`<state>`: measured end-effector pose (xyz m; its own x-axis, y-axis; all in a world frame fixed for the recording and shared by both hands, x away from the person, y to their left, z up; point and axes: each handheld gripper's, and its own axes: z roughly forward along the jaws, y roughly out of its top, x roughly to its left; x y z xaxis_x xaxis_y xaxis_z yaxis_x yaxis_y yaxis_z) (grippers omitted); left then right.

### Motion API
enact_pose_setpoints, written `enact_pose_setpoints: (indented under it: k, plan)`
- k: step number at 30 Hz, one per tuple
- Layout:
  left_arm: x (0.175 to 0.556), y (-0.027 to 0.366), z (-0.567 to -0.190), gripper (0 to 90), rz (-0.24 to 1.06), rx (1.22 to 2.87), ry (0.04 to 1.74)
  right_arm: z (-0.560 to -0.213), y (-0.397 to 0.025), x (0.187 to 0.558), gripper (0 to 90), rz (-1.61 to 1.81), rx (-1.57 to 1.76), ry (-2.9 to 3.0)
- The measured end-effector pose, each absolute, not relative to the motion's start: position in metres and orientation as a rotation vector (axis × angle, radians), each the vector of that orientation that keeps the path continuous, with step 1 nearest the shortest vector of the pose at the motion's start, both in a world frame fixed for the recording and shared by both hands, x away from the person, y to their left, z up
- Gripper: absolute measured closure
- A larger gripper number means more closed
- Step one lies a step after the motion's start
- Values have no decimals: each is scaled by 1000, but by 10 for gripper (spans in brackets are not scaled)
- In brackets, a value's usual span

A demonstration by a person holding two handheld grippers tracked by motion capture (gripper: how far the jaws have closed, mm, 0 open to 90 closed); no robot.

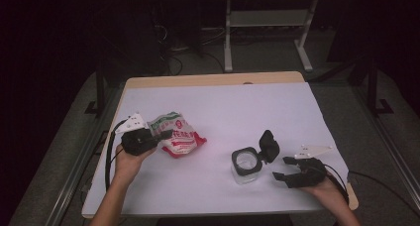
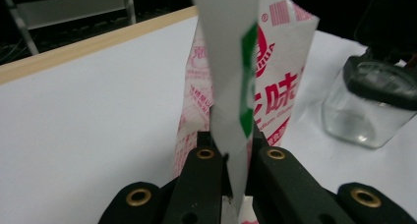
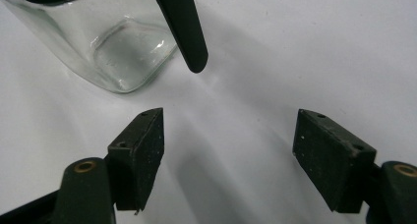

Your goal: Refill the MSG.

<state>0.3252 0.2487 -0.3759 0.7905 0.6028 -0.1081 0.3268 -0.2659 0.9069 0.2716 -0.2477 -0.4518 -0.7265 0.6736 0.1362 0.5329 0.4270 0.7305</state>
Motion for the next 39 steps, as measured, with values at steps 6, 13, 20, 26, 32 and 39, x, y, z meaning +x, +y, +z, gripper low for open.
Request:
enact_pose_setpoints:
  k: [6, 13, 20, 26, 32, 39]
  plan:
    - [321, 249, -369, 900, 305, 1838, 708, -451, -247, 271, 274, 1188, 1062, 2495]
    - [315, 251, -361, 900, 289, 1835, 701, -446, -248, 269, 274, 1183, 1057, 2492]
    - [308, 250, -353, 900, 278, 1813, 703, -433, -248, 261, 288, 1185, 1030, 2502]
    - [303, 249, -349, 900, 270, 1791, 687, -431, -251, 254, 519, 1181, 1013, 2542]
    - [300, 247, -344, 900, 250, 1777, 677, -429, -243, 248, 894, 1168, 919, 2626]
    - [297, 241, -339, 900, 238, 1769, 666, -429, -230, 241, 900, 1167, 828, 2713]
